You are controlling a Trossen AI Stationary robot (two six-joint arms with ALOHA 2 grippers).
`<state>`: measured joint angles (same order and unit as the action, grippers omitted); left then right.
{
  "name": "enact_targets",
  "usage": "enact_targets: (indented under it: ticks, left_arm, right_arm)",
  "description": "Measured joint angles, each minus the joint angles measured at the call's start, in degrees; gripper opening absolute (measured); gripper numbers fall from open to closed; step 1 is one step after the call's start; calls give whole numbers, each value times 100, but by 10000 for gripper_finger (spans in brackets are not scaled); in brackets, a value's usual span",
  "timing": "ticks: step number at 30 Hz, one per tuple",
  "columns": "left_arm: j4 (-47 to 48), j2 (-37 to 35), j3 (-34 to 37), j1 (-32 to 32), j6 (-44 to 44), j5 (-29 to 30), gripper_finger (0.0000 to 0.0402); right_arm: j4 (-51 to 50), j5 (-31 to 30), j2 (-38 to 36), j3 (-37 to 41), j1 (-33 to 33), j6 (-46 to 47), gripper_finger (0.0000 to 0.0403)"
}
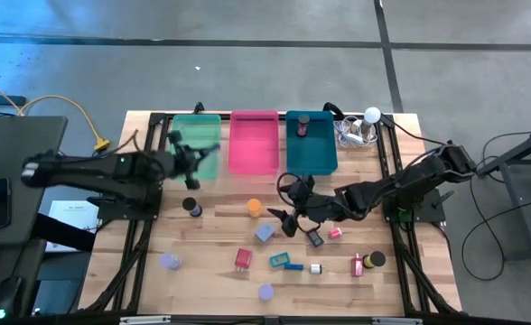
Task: Pick & Place Office items
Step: Put the top dark blue digital timer into the green bin
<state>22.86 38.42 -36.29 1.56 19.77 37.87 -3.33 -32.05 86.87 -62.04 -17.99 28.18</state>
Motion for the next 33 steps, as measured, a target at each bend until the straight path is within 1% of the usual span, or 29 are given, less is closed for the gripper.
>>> enact_targets:
  ticks: [4, 9, 12, 16, 19, 24, 31, 33]
  left_arm:
    - [30, 46, 0, 1091, -188, -272, 70]
    - [-66, 536, 0, 2475, -302, -489, 70]
    - [-66, 930, 0, 3205, -492, -1010, 70]
    - [-67, 1479, 0, 3954, -890, -1706, 70]
    - [-67, 1867, 0, 4294, -1179, -1974, 70]
    - [-157, 2316, 2, 4631, -1446, -2006, 70]
    - [-257, 2461, 2, 4674, -1854, -2069, 71]
    - [-255, 2461, 2, 4674, -2008, -2081, 77]
  right_arm:
    - [-15, 0, 0, 2, 41, -2, 327]
    - [-28, -75, 24, 4, 85, -107, 327]
    - [-66, -149, 46, 7, 87, -146, 327]
    - [-101, -154, 71, 7, 87, -186, 327]
    - [-135, -153, 81, 9, 87, -297, 327]
    - [-163, -151, 79, 9, 117, -428, 327]
    - [-238, -149, 79, 9, 181, -597, 327]
    - [-243, -144, 79, 9, 202, -597, 327]
